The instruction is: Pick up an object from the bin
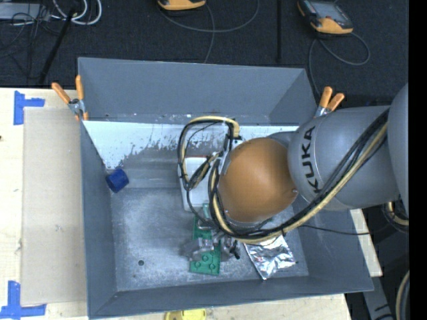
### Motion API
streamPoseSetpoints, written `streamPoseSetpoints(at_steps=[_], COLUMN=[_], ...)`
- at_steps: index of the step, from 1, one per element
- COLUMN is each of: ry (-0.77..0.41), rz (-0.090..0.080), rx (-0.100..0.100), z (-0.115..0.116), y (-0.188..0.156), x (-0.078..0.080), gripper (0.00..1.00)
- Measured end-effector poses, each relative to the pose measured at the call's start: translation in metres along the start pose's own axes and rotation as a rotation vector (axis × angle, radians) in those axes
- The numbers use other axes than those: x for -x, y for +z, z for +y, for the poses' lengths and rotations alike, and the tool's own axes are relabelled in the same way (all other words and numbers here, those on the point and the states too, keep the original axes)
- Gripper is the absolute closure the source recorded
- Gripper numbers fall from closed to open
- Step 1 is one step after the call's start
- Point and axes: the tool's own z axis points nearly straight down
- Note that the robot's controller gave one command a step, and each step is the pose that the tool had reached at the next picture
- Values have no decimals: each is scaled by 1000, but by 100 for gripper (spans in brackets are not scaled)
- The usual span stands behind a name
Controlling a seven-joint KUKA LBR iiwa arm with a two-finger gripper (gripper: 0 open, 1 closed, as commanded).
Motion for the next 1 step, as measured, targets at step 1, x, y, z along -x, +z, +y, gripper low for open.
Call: streamPoseSetpoints(at_steps=[1], ry=[6], rz=[-1], rx=[-9], z=[-1], y=[-55], x=[1], gripper=[100])
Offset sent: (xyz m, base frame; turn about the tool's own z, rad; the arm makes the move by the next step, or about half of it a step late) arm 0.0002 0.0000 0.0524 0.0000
